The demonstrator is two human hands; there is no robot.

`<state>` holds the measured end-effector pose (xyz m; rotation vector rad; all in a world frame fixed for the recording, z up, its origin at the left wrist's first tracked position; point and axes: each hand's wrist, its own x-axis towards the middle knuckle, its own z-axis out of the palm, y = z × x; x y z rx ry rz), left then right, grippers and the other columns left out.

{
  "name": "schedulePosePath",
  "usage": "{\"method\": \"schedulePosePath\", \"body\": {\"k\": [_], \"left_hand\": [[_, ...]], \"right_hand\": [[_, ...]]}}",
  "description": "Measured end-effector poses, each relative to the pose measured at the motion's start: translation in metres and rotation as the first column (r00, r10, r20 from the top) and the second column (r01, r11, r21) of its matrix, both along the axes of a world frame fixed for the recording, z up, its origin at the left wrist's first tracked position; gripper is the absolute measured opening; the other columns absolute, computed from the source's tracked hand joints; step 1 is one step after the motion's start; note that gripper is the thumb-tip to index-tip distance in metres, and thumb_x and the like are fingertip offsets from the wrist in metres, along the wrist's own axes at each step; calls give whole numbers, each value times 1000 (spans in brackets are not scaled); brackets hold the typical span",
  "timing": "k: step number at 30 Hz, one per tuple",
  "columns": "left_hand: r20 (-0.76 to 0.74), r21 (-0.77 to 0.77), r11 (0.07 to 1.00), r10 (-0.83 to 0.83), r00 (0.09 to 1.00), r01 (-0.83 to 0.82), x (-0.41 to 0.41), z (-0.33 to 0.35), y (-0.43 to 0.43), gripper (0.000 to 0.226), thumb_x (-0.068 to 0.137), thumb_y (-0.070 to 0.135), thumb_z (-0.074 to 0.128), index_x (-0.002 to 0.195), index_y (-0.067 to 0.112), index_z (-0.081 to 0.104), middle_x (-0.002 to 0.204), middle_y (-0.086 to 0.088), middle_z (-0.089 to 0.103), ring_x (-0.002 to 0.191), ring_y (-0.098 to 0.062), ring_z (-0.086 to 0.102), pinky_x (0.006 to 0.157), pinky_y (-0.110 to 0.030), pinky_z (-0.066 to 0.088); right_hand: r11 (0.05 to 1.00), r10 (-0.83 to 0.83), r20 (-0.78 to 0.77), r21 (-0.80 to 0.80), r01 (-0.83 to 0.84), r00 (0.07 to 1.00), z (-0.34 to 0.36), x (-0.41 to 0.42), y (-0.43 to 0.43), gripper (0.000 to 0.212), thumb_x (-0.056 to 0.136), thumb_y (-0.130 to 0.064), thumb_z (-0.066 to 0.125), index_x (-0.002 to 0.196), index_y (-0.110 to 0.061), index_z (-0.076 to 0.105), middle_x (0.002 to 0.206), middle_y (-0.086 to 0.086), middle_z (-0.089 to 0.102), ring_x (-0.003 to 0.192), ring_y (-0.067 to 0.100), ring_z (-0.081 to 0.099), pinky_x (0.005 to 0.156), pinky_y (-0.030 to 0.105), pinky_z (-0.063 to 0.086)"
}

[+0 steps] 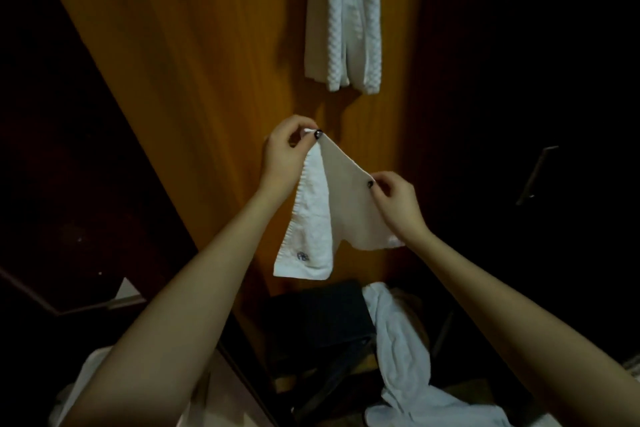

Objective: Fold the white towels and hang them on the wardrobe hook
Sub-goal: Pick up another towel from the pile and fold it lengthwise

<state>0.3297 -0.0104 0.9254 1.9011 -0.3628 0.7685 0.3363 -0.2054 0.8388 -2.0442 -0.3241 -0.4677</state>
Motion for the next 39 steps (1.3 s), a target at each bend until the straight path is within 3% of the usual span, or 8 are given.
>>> {"method": "schedulePosePath", "body": {"k": [4,7,12,14,23,29,32,39], "left_hand": [[54,-31,997,79,995,-77,-6,52,2,9,86,4,64,89,12,69,93,-7,61,82,-6,56,73,-15,43],[63,-101,992,89,994,-82,-5,87,-3,10,89,4,61,87,13,66,83,6,63,80,-3,57,72,-15,44],[98,-245,958,181,979,-152,2,133,-8,11,90,2,60,90,10,67,84,5,64,84,-9,58,75,-14,46],[114,-294,941,208,971,-167,6,146,-11,12,90,2,60,94,9,69,90,0,66,89,-12,59,78,-14,47],[161,-284,928,296,942,-243,25,170,-35,13,90,1,60,95,7,71,93,-3,67,84,-4,58,72,-4,45],[62,-238,917,344,937,-321,32,160,-51,15,87,4,63,88,17,70,87,1,67,79,-6,58,64,-8,44],[43,-220,922,336,941,-319,30,153,-64,14,86,4,65,89,16,70,87,1,67,80,-6,59,66,-10,45],[86,-228,951,234,968,-210,18,156,-88,14,85,4,67,90,17,71,85,8,67,81,-1,60,67,-5,45]], "right_hand": [[999,8,116,-33,-4,993,72,-5,-29,17,95,-14,54,107,-16,66,101,-4,69,93,13,64,81,34,53],[995,24,222,-97,-3,975,122,-5,-50,13,94,-21,58,104,-20,67,98,-7,71,91,13,65,78,36,52],[976,167,294,-187,-114,941,188,2,-86,24,93,-18,64,116,-17,66,108,-6,66,99,8,60,82,13,44],[968,169,288,-228,-104,942,204,8,-105,31,93,-11,62,124,-16,64,108,-4,63,95,9,58,80,16,44],[983,38,313,-180,20,949,234,37,-166,12,95,-22,60,91,-15,68,84,-5,66,79,9,62,64,26,50],[973,215,184,46,-227,959,249,54,-173,17,93,-9,60,93,-23,70,94,-6,69,90,8,66,77,21,52],[932,325,128,128,-340,937,251,54,-161,18,92,-5,61,92,-19,73,91,2,71,80,17,63,69,24,51],[753,649,-32,169,-636,760,264,32,-128,25,88,7,61,102,-12,70,94,2,76,88,13,71,73,18,54]]}}
